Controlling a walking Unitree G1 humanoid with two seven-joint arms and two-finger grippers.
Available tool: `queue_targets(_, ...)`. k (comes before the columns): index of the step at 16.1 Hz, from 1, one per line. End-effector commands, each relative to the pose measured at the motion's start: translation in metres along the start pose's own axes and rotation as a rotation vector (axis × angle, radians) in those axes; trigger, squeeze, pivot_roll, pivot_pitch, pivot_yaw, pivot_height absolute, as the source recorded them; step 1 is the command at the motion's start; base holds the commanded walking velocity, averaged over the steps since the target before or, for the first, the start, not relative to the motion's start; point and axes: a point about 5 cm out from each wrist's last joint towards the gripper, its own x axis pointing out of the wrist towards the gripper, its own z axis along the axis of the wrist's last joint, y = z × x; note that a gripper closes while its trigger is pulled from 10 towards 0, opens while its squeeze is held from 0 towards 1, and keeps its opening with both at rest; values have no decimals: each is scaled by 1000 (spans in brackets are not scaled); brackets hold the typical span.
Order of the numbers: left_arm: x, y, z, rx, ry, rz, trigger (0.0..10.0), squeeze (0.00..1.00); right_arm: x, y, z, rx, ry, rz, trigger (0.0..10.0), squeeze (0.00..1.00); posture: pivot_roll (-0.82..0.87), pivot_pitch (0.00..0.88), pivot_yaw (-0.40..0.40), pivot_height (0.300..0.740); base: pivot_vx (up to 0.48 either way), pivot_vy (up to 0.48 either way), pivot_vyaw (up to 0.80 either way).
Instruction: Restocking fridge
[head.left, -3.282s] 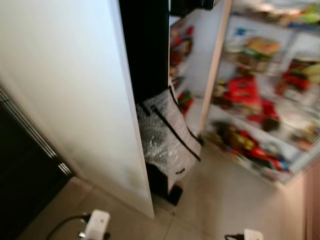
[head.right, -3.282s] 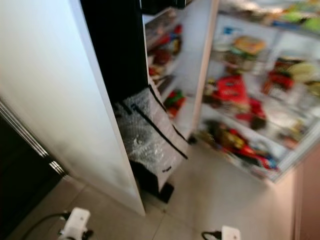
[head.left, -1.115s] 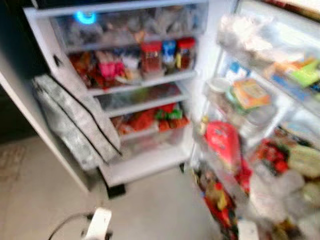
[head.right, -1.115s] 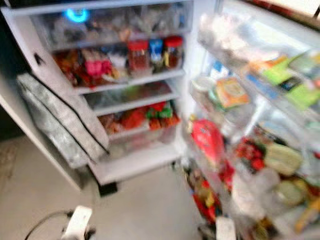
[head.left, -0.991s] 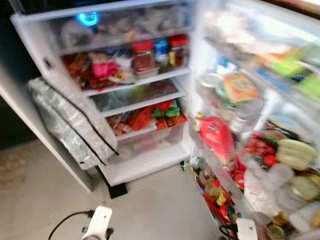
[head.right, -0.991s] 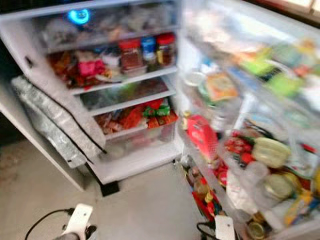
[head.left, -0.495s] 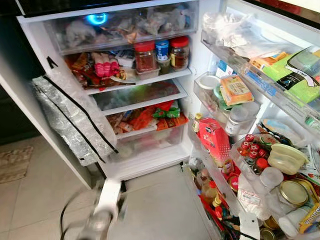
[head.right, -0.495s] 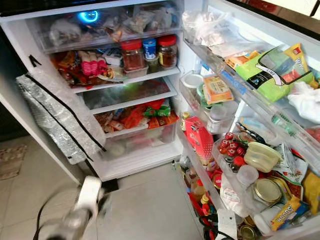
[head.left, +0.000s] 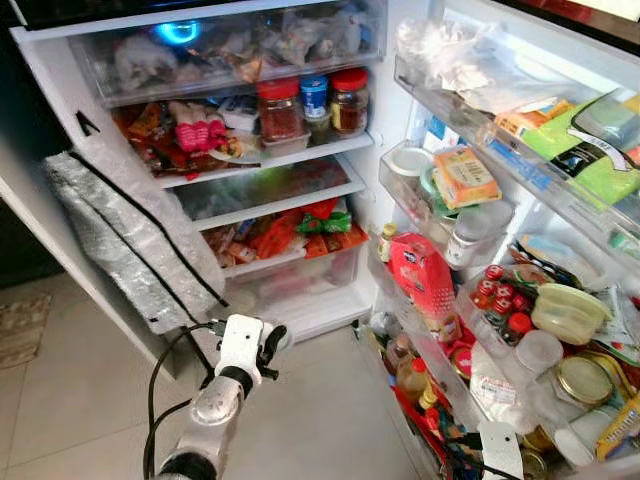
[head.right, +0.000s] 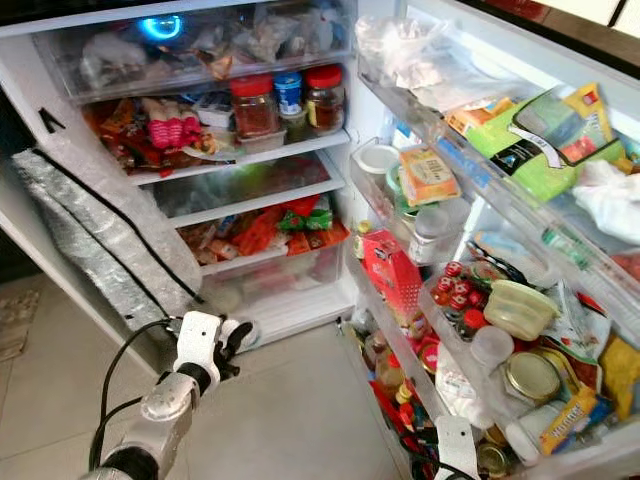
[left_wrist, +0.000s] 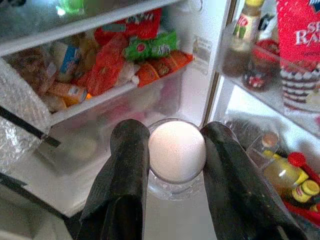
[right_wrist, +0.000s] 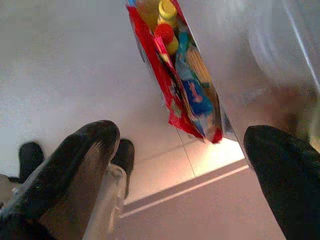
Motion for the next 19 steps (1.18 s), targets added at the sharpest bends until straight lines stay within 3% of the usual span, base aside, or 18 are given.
queue_targets(1,-3,-1,1,-13,-28,8,10000,0,-1,-2,-6,-17,23,2,10000,0,-5,87,-11,740,0,0,0)
queue_targets(5,-9,-3,15,18,-124,-20,10000,0,-2,4,-14,-53,30,30,10000,0,19,119,19,740,0,0,0)
queue_targets(9,-19,6,5,16,-92,42,10000,0,-3,5,-19,-62,42,46,10000,0,23,161,-12,740,0,0,0)
queue_targets(19,-16,12,16,25,-88,51,10000,0,-4,1,-21,-179,57,46,10000,0,-38,203,4,740,0,0,80)
